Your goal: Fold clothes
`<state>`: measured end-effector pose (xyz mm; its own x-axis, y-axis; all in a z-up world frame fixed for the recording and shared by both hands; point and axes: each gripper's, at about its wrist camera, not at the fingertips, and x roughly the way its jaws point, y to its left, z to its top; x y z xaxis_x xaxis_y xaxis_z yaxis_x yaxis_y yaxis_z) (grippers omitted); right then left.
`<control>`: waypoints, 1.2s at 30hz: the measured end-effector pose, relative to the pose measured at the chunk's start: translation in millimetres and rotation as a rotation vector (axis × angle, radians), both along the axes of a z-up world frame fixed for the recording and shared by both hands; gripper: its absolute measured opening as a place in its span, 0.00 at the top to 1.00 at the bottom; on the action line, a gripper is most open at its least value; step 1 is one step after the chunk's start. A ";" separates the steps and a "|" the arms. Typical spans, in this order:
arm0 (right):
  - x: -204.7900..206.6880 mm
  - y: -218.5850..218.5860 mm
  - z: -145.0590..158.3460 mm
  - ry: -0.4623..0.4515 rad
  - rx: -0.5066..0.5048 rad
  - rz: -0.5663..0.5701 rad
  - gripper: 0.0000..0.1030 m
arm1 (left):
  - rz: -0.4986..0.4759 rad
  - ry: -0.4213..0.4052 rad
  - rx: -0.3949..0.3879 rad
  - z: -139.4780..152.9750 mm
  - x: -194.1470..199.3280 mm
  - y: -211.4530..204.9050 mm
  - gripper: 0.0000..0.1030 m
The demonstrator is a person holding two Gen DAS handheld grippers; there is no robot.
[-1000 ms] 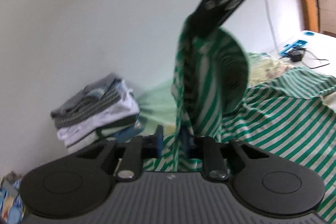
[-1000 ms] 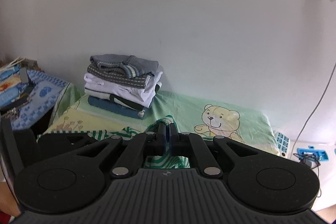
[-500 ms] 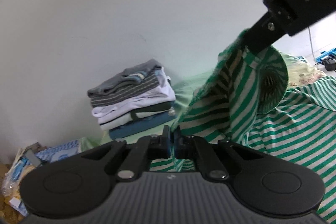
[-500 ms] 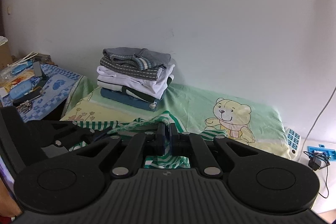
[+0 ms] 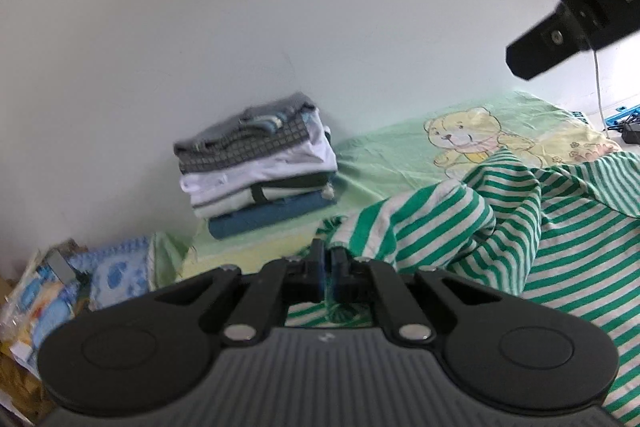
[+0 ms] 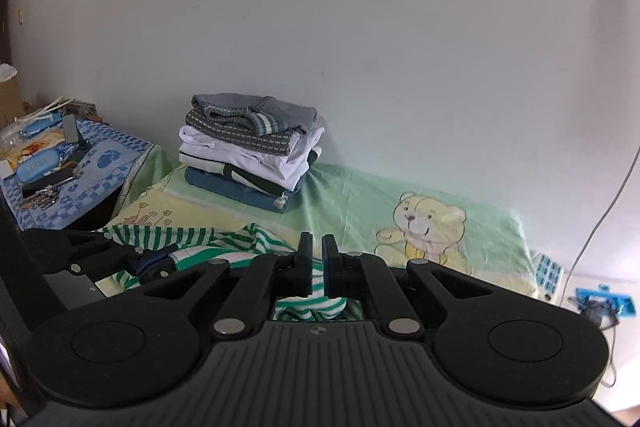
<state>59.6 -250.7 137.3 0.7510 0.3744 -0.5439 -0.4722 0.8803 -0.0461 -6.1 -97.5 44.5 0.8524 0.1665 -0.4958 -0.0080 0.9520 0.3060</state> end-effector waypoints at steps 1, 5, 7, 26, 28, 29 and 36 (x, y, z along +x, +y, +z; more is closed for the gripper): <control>1.4 -2.4 -2.8 0.018 0.007 -0.001 0.96 | 0.003 0.010 -0.014 -1.9 1.1 1.1 0.97; 3.6 -3.0 -13.1 0.079 -0.018 0.016 0.86 | 0.015 0.050 -0.023 -14.4 0.4 -0.2 0.96; 1.7 -2.4 -16.4 0.072 -0.040 0.011 0.70 | 0.017 0.069 -0.030 -21.7 -0.4 0.3 0.96; 20.6 14.7 -60.4 0.190 -0.115 -0.021 0.48 | 0.076 0.144 -0.107 -42.5 -16.3 27.7 0.96; 22.3 16.5 -63.4 0.191 -0.115 -0.025 0.42 | 0.075 0.149 -0.102 -42.3 -15.7 27.2 0.96; 23.2 17.3 -64.9 0.191 -0.116 -0.027 0.42 | 0.074 0.152 -0.107 -41.6 -15.1 27.8 0.96; 34.0 19.8 -78.5 0.224 -0.130 -0.048 0.42 | 0.070 0.169 -0.133 -35.3 -10.9 33.2 0.96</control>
